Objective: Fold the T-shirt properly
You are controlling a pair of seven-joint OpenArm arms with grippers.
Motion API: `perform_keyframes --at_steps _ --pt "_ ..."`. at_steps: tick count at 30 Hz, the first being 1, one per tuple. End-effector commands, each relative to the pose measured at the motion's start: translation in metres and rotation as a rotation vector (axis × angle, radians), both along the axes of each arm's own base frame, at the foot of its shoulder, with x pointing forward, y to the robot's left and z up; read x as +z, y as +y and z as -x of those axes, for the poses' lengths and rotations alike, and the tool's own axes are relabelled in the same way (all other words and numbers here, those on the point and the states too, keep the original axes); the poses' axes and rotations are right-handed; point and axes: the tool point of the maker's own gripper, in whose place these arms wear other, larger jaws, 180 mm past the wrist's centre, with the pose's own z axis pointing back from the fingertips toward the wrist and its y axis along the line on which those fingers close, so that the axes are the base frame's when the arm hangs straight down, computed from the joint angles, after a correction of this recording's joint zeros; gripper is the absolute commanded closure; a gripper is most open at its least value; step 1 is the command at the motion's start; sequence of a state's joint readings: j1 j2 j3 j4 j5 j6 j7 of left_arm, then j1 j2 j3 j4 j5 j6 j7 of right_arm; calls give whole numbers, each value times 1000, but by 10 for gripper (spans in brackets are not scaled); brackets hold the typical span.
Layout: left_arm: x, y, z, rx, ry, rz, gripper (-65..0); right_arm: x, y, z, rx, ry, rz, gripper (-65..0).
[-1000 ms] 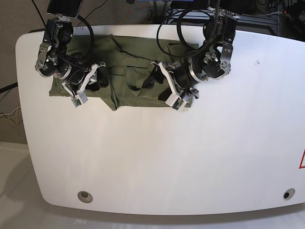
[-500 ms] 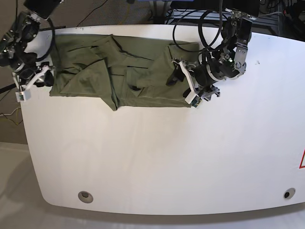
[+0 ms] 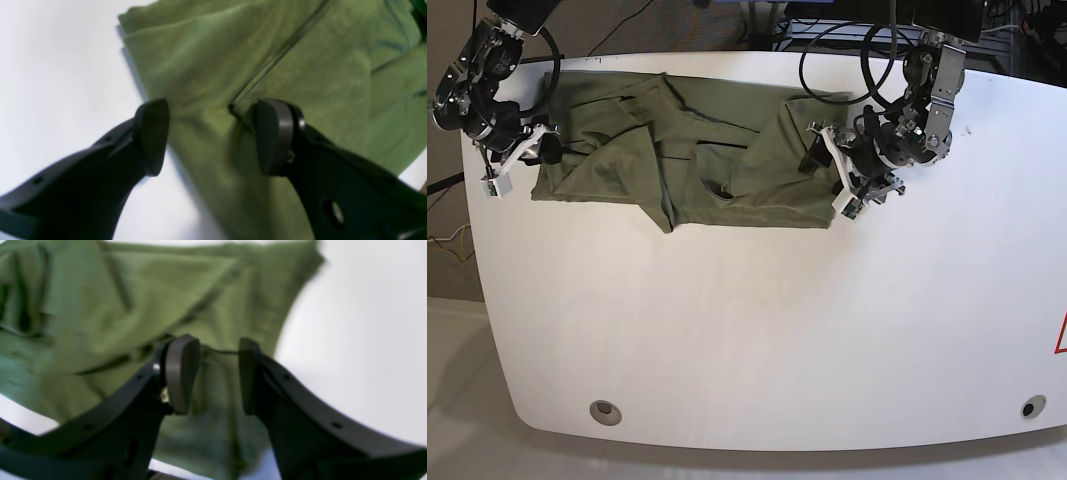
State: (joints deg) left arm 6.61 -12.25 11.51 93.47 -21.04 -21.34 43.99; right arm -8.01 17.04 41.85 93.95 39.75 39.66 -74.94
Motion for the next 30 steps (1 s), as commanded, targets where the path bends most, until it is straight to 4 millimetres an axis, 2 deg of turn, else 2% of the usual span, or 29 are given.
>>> perform_keyframes --at_steps 1,7,9,15,17,19,25,30 --pt "3 2 -9 14 -20 13 -389 15 2 -12 15 -71 9 -220" --pt "12 0 -11 7 -45 18 -390 13 19 -14 43 -81 -29 -221" --pt "27 -7 -7 -15 -76 39 -394 15 41 -21 94 -102 -70 -218" --pt "41 -14 -4 -41 -113 53 -394 22 59 -30 137 -143 -109 -223" --pt "40 -14 -3 -41 -110 56 -393 25 58 -33 136 -159 -112 -238" --pt "30 -6 -7 -8 -83 57 -396 31 45 -38 111 -178 -88 -332" --pt "27 -5 -8 5 -72 61 -396 33 24 -46 67 -179 -69 -500" --pt "24 -3 -8 9 -64 64 -396 27 4 -50 11 -158 -89 -537"
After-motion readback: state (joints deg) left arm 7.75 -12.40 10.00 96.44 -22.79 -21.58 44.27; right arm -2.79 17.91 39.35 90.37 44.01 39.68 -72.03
